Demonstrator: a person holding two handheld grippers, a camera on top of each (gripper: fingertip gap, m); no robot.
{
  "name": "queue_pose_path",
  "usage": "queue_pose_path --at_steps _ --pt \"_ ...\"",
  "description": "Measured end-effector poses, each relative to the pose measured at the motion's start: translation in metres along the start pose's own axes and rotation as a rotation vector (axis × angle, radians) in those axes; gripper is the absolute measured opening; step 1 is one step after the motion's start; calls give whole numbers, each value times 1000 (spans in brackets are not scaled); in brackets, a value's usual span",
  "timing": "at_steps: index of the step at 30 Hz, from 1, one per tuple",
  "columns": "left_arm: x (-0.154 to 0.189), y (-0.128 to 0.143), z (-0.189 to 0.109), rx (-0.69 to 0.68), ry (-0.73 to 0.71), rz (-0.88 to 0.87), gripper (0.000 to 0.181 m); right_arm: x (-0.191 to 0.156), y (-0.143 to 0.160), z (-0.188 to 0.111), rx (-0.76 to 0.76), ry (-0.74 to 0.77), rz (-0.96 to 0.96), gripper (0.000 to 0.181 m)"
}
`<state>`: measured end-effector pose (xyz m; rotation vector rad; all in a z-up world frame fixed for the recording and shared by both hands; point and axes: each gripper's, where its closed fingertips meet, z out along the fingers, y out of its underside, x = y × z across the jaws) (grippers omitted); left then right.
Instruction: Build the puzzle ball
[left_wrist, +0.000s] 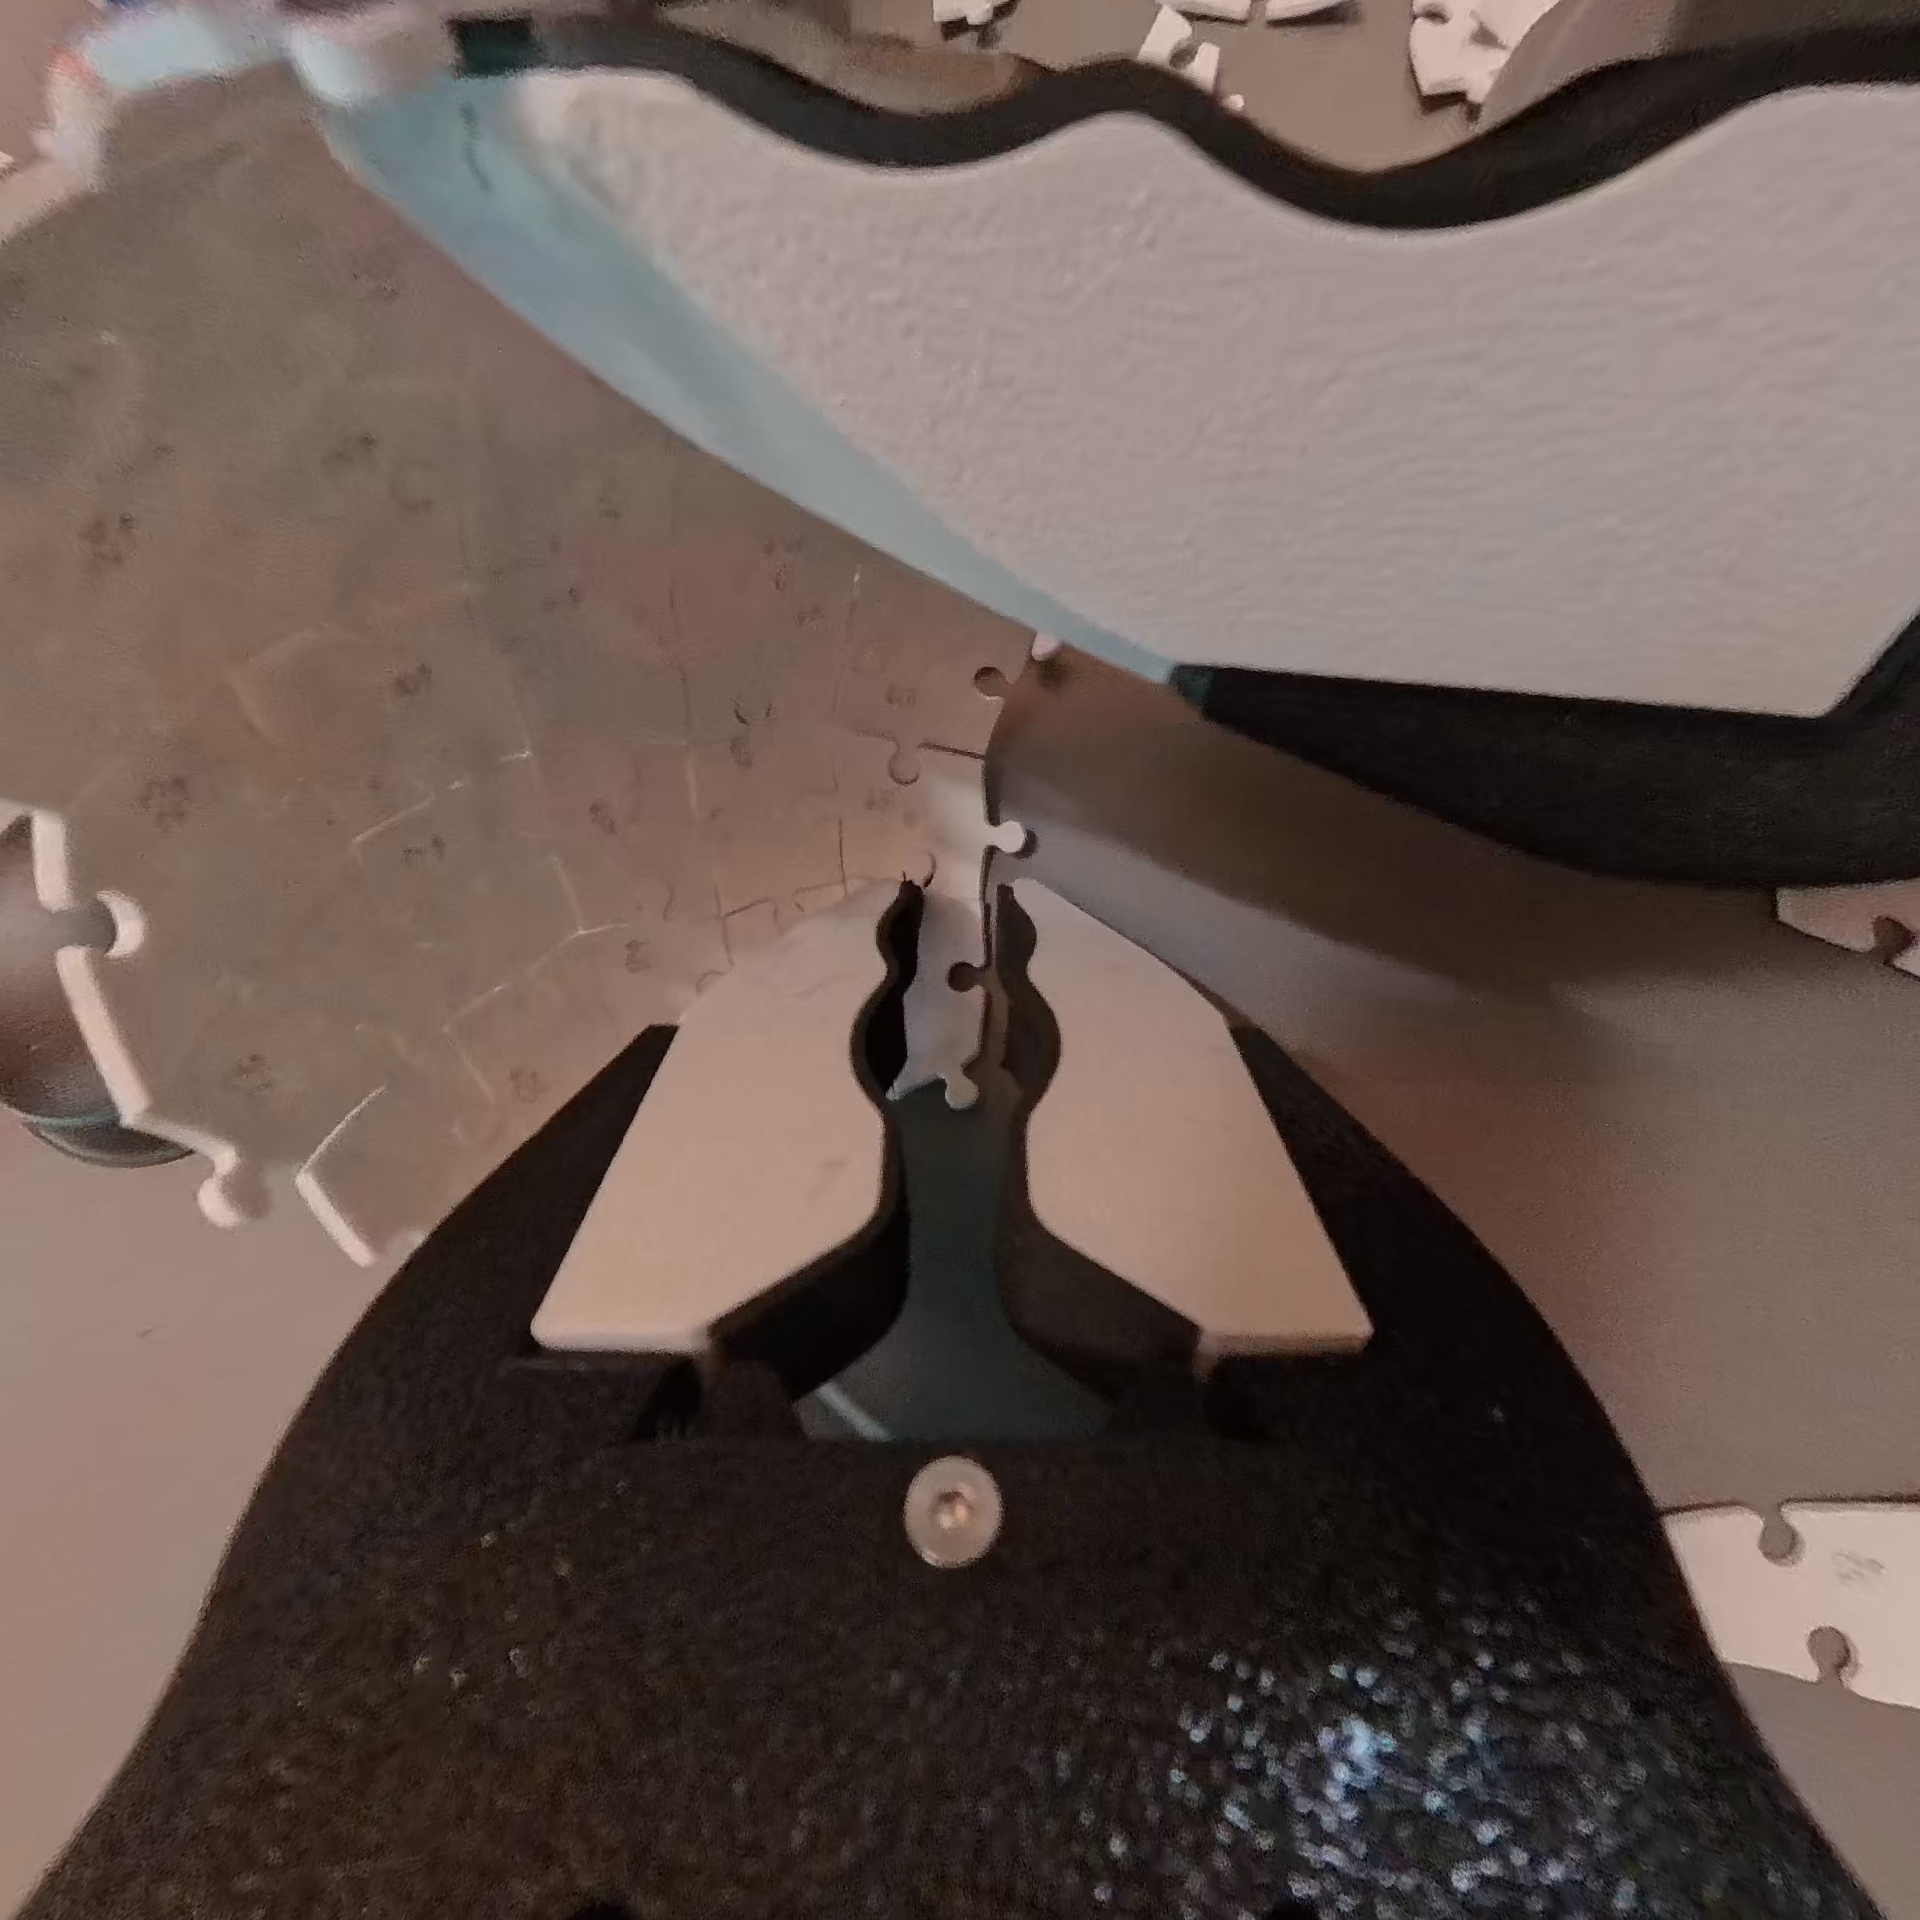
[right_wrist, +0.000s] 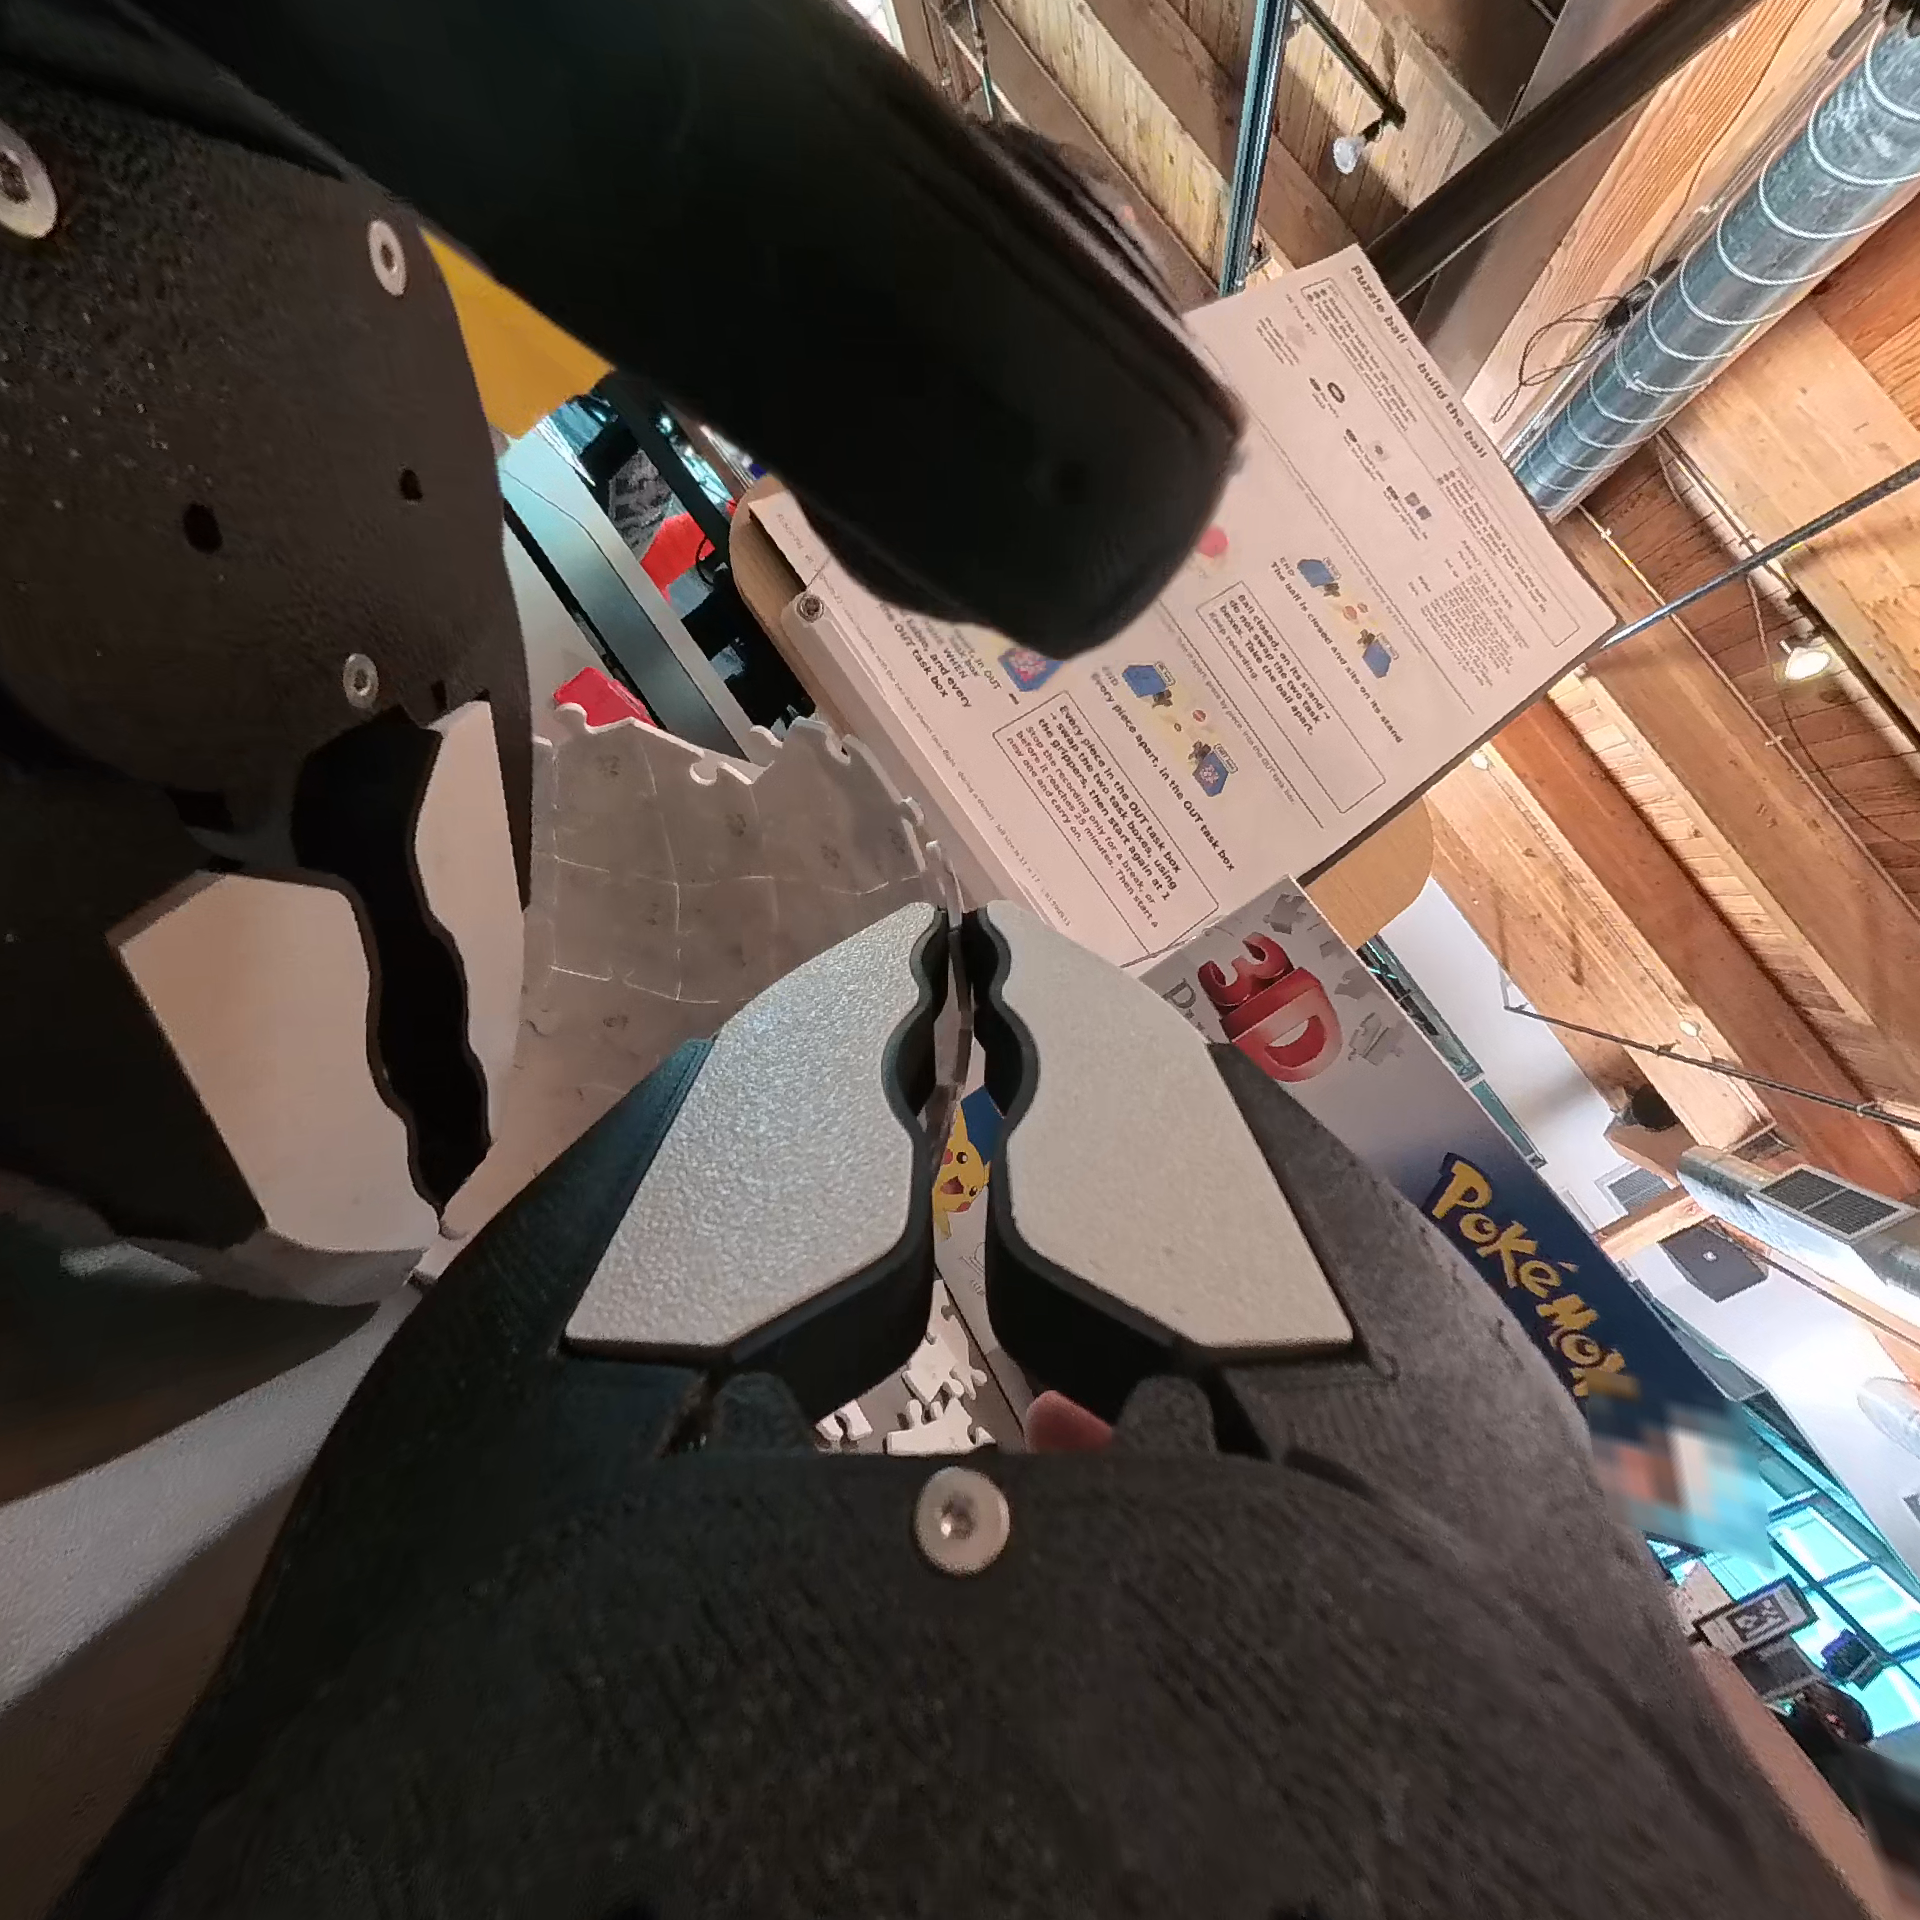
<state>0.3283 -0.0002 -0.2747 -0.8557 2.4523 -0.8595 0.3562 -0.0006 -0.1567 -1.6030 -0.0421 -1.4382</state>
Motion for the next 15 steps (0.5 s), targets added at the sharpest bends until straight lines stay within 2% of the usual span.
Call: queue_pose_path --at_steps 3,5,6,8,10,15 --pt "-1 0 0 14 3 -26 14 0 0 0 1 2 -5 4" --pt "-2 -1 -1 27 4 -64 37 0 0 0 1 3 -6 4" --pt "1 -3 -3 50 30 -78 40 0 0 0 1 3 -7 4" --pt "1 -11 -12 137 13 -87 32 0 0 0 1 3 -10 4" --pt "-5 -15 -23 192 -60 -20 27 0 0 0 1 3 -10 4" --pt "-23 -7 -33 150 -243 156 0 0 -1 0 2 2 -13 4"
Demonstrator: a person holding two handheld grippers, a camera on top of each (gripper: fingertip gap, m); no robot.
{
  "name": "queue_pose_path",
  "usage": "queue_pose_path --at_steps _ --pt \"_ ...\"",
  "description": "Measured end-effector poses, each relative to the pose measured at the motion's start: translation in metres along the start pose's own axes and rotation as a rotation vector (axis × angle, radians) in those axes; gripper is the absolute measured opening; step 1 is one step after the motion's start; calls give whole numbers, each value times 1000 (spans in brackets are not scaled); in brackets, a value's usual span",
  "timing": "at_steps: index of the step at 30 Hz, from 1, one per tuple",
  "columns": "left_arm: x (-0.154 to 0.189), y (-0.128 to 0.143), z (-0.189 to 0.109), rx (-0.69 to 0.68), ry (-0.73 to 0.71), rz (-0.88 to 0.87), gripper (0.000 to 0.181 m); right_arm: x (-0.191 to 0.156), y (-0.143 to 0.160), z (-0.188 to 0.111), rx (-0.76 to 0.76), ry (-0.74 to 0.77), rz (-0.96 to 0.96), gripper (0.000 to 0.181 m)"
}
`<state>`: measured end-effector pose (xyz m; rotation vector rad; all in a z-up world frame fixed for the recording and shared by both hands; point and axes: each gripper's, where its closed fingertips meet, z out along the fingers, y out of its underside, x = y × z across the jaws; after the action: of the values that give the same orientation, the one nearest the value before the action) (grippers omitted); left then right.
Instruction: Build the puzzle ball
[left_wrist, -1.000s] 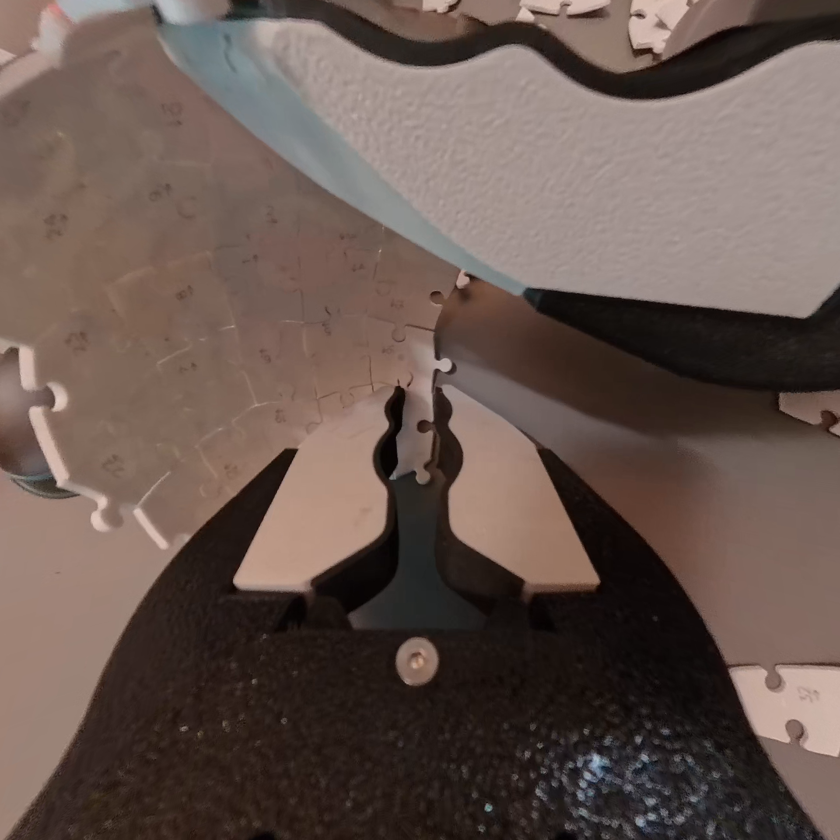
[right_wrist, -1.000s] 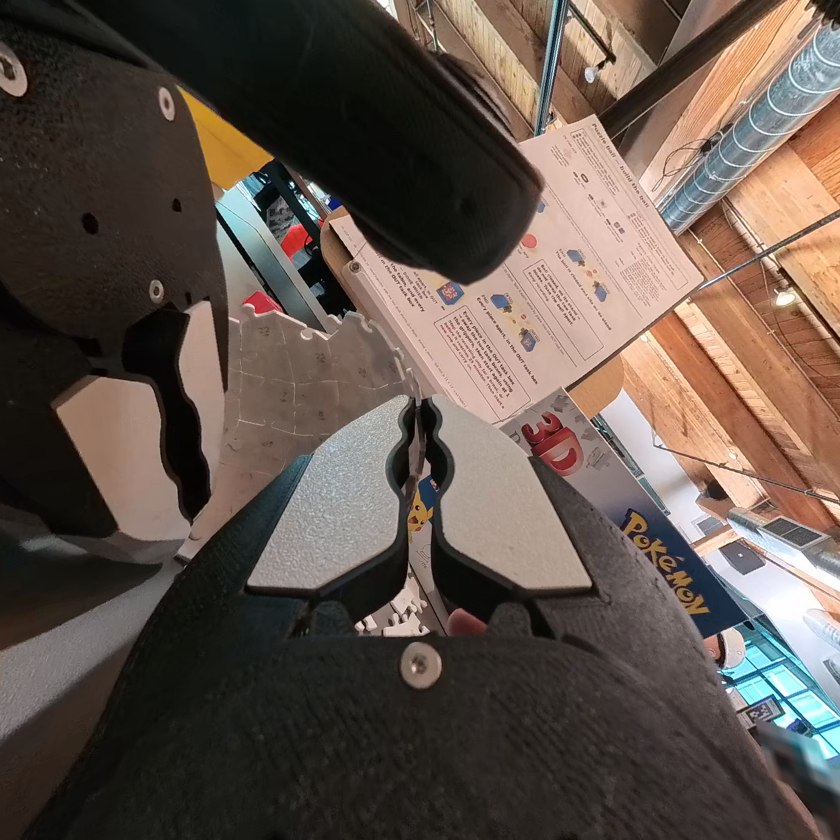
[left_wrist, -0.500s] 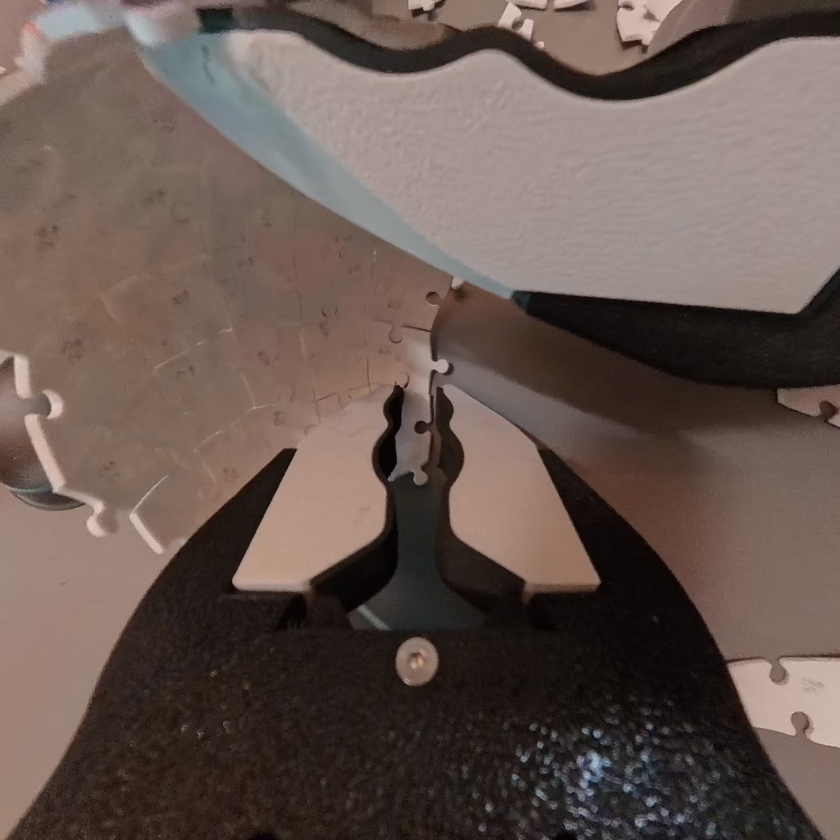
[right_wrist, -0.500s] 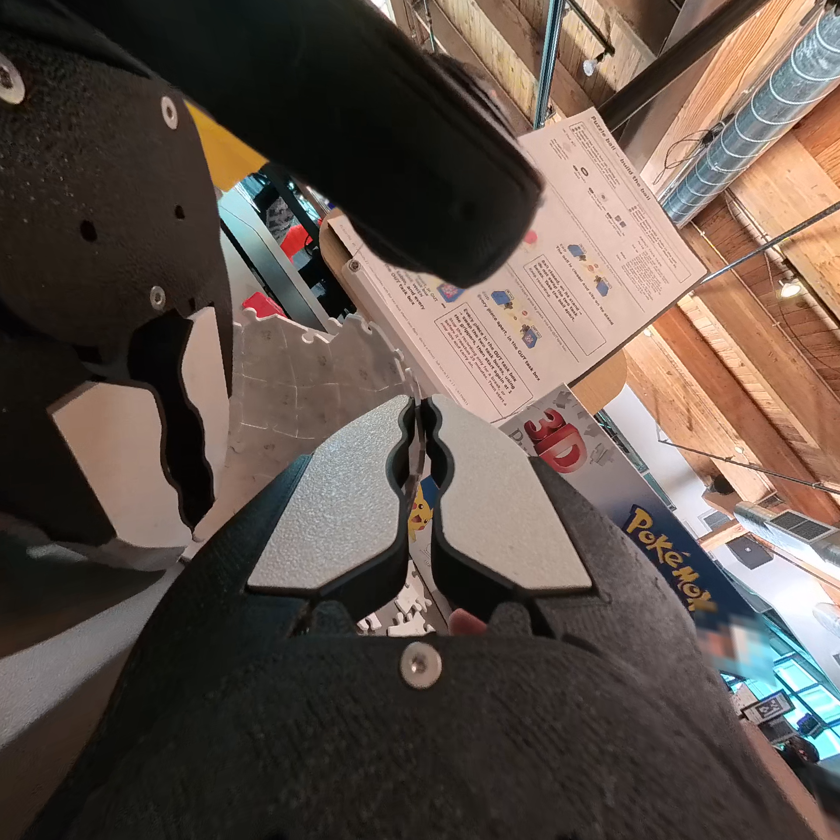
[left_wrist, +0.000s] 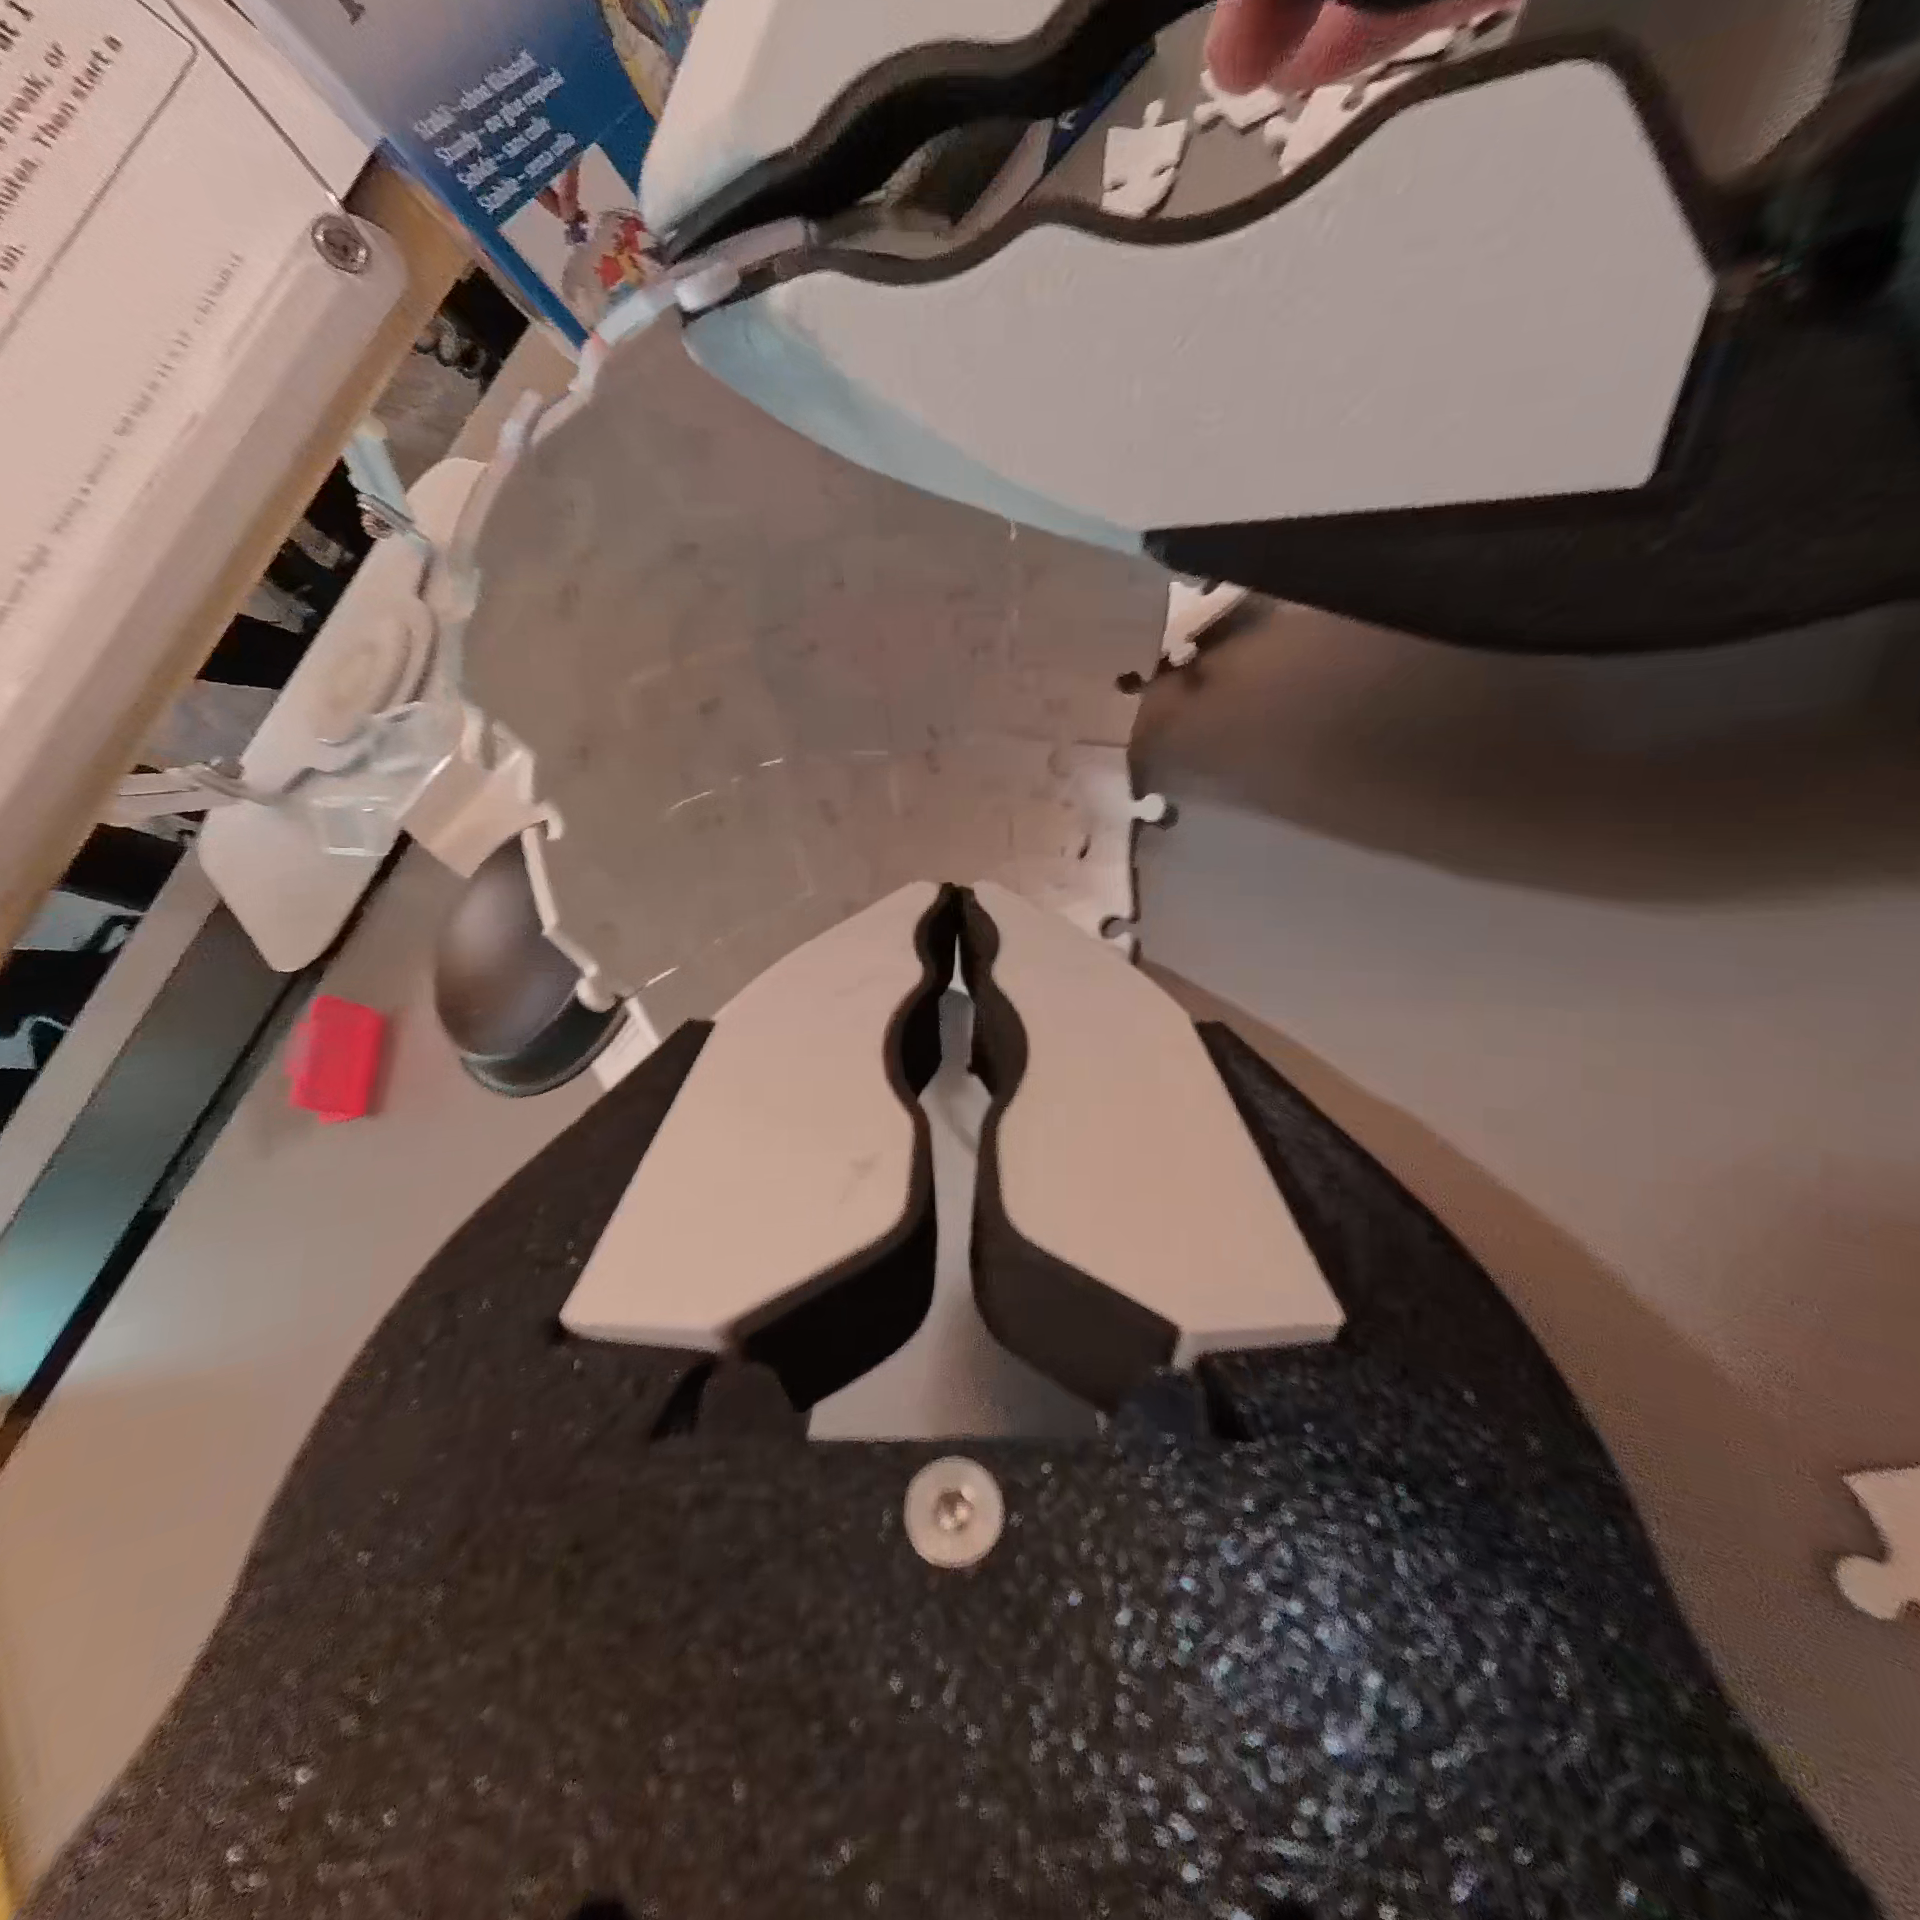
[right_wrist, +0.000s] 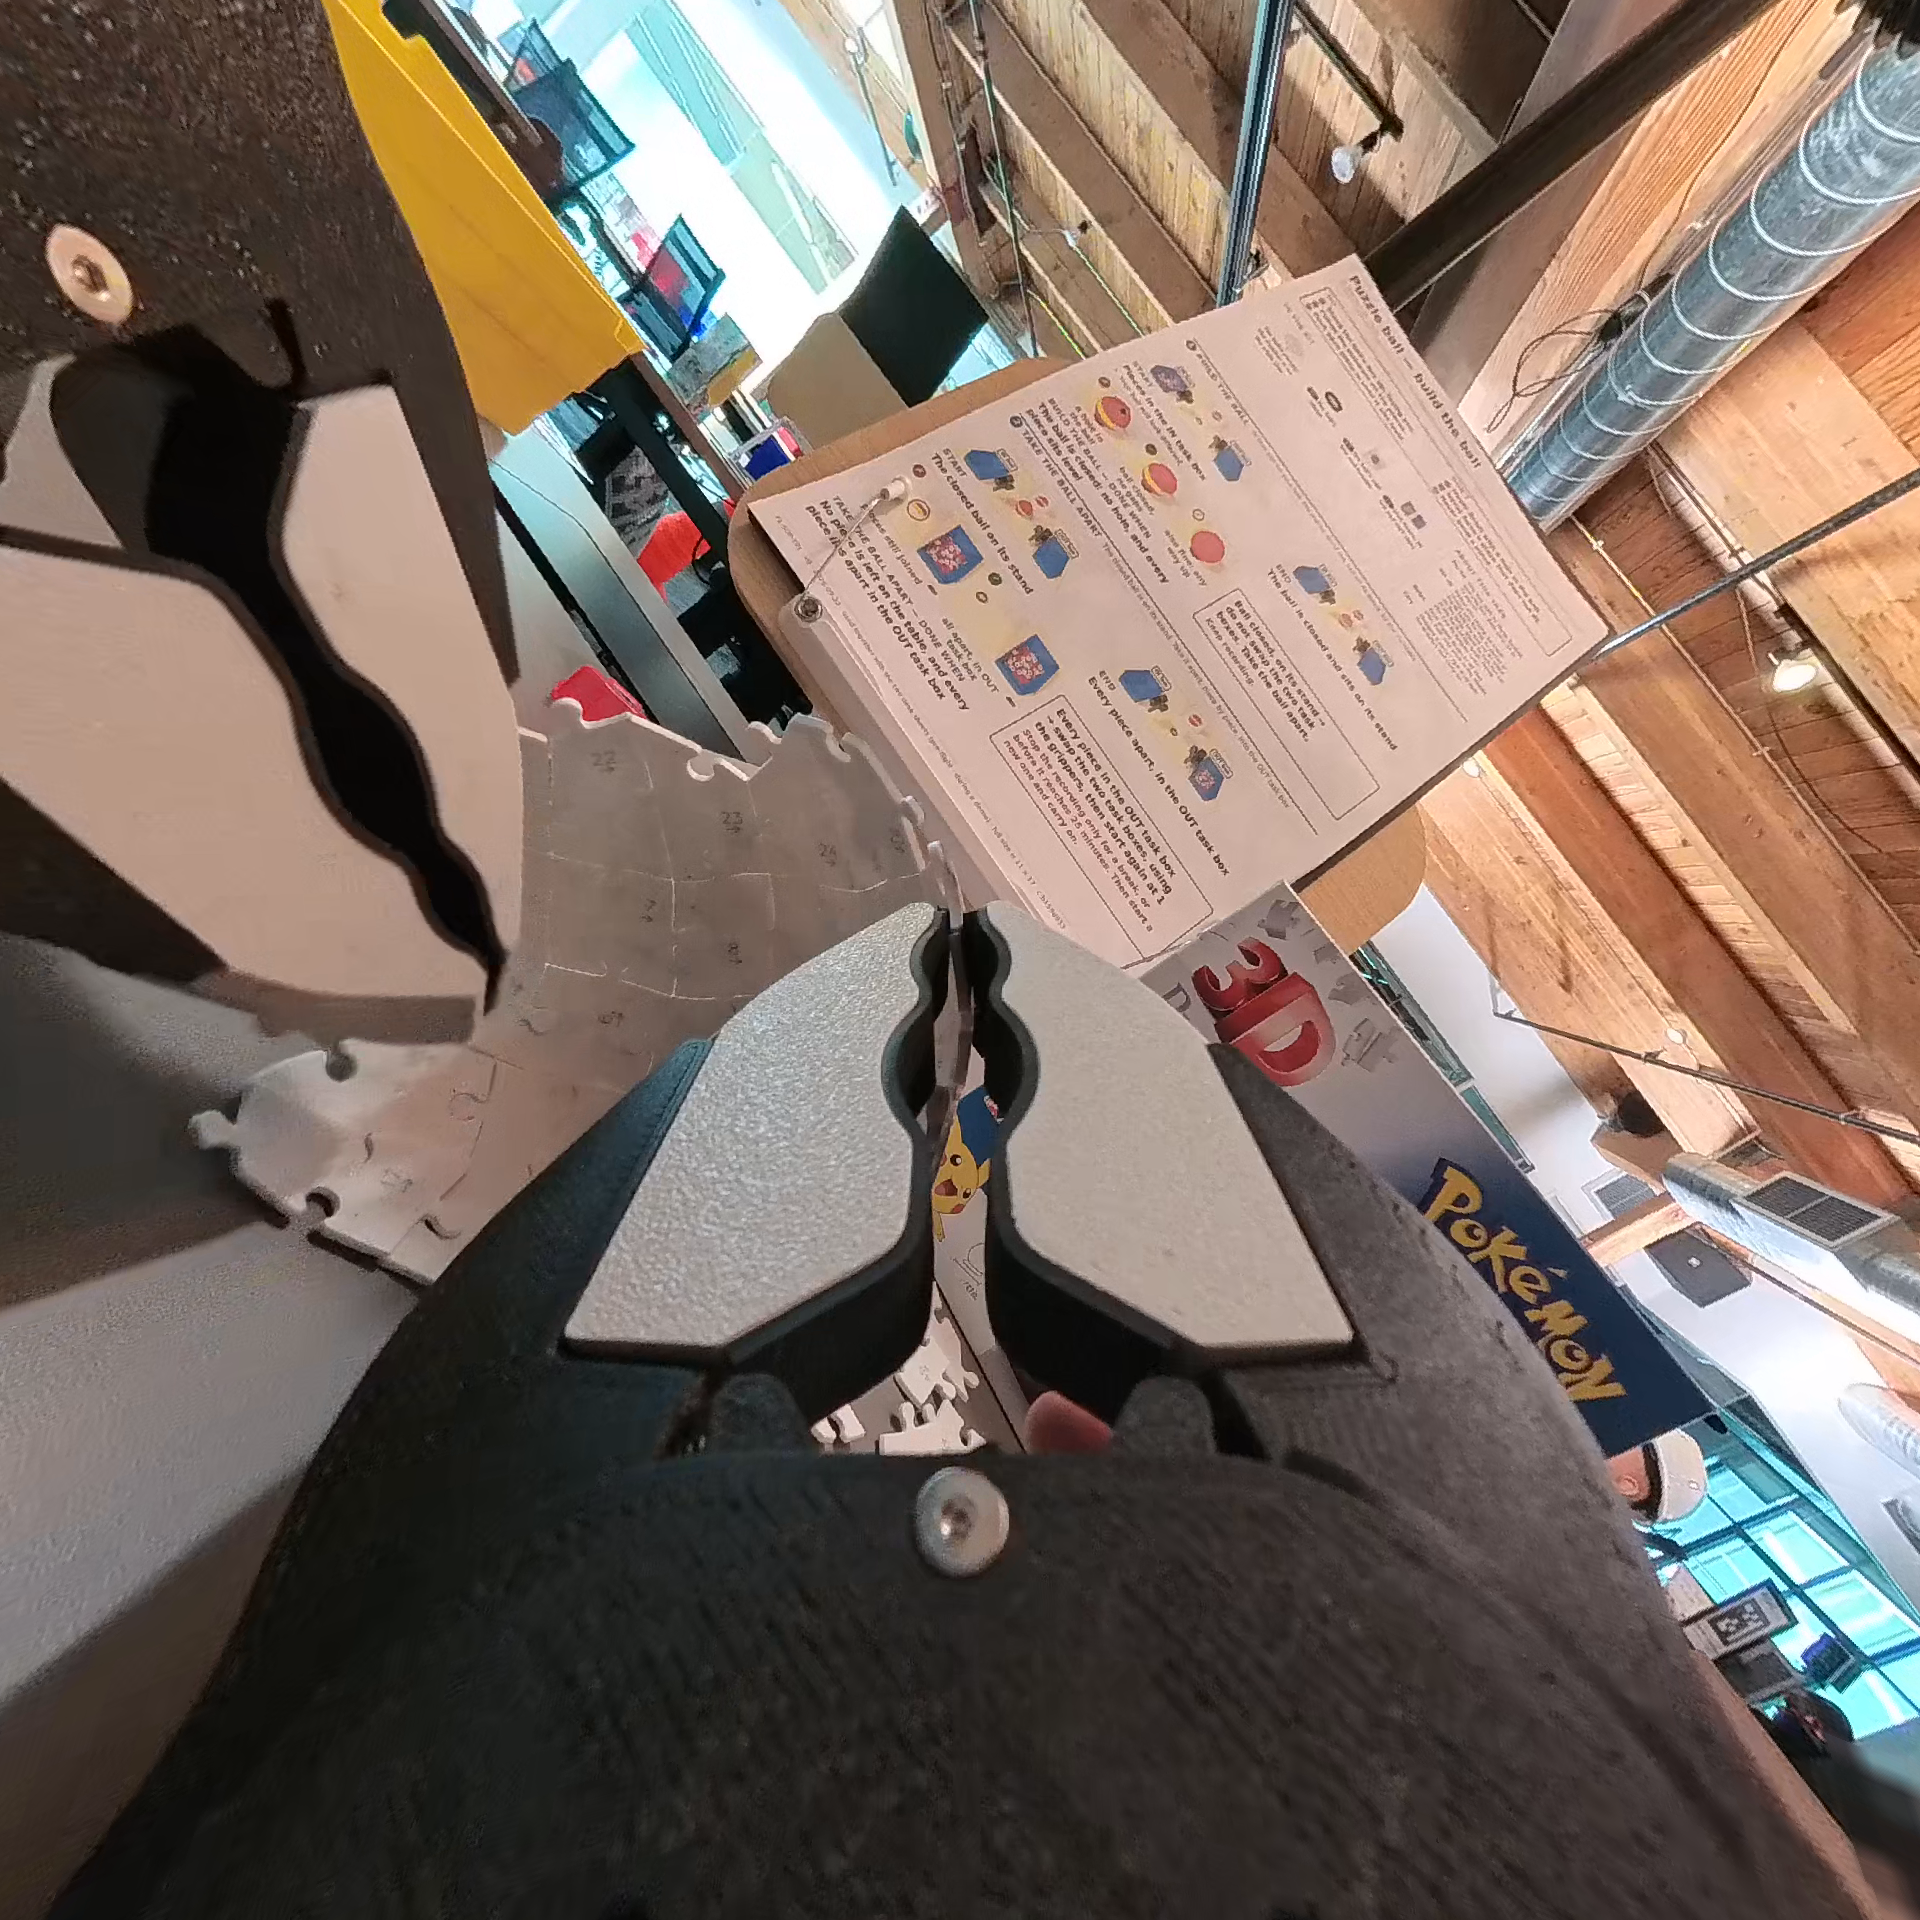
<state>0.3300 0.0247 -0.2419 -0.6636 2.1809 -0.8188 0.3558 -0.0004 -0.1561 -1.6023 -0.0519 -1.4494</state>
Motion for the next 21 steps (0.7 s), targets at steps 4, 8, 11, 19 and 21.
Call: queue_pose_path --at_steps 4,8,11,19,21 --pt "2 -8 -3 88 89 18 0 0 0 0 0 1 0 4" --pt "7 -17 -6 186 109 262 0 0 0 0 2 0 3 4" --pt "9 -20 -5 209 31 518 0 0 0 0 3 1 1 4" --pt "14 -15 3 141 -102 807 0 0 0 1 1 1 2 4" --pt "14 -7 5 70 -119 862 0 0 0 0 1 2 4 4"
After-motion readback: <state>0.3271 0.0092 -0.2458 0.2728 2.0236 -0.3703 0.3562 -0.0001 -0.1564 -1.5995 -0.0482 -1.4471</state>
